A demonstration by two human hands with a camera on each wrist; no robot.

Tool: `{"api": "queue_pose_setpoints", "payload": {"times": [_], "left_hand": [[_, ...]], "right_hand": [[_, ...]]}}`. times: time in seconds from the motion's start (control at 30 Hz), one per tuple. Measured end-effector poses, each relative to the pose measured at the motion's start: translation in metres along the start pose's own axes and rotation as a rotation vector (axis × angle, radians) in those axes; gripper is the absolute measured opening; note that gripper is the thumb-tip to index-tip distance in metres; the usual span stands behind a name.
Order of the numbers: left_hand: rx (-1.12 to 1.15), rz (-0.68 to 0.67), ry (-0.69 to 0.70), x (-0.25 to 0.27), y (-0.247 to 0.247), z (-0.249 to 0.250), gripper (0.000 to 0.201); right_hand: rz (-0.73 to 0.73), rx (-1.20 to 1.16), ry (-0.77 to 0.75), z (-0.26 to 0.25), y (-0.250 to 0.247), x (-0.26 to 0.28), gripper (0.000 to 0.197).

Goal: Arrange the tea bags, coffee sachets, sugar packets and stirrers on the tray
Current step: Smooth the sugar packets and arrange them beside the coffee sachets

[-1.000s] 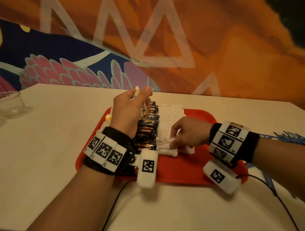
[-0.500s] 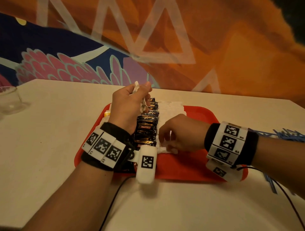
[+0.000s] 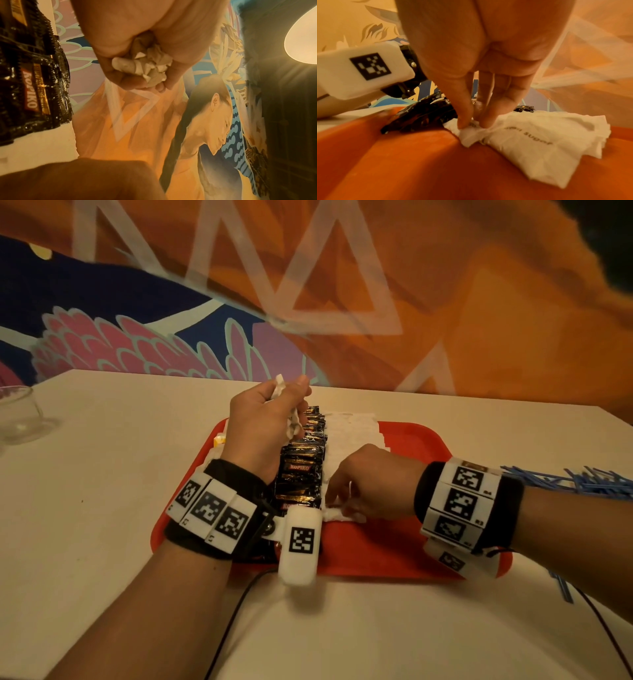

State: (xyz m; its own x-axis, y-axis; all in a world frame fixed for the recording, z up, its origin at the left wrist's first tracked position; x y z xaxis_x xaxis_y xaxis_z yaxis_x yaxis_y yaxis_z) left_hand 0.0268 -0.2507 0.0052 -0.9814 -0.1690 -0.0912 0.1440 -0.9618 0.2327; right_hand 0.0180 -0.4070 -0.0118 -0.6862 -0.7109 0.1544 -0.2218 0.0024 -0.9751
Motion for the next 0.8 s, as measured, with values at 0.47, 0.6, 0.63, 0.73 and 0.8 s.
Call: {"api": "queue_pose_setpoints", "payload": {"times": [0.47,0.6,0.63,0.73,0.8], "left_hand": [[0.096,-0.307,-0.288,0.008,0.009,0.002,0.059],[0.13,-0.376,-0.368,0.01,0.009,0.001,0.056],[0.126,-0.384,-0.377,0.011,0.009,0.001,0.054],[0.111,-0.407,-0.377,0.013,0.011,0.002,0.049],[0.12,-0.426,-0.382,0.013,0.012,0.001,0.046]], "right_hand": [[0.783,-0.408,-0.017,0.012,-0.063,0.009,0.012],[0.731,-0.524,-0.086,0.013,-0.065,0.005,0.028],[0.703,-0.533,-0.102,0.013,-0.065,0.004,0.029],[0.698,-0.591,-0.156,0.013,-0.061,0.002,0.016],[0.716,-0.607,-0.176,0.014,-0.057,0.0,0.01]]}}
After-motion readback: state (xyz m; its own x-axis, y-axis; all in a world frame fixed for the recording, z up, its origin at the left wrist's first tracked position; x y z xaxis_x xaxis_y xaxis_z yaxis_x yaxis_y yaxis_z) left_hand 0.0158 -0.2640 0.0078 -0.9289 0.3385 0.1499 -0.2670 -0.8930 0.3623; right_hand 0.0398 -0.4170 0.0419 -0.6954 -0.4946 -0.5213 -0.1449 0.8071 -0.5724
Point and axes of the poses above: each hand's wrist, its own x-axis away from the middle knuckle, its own y-axis out of the palm, z = x × y, the point moved 2 cm from there along -x, towards the middle knuckle, and after that the axes turned 8 degrees about -y, right-handed, at the moved point
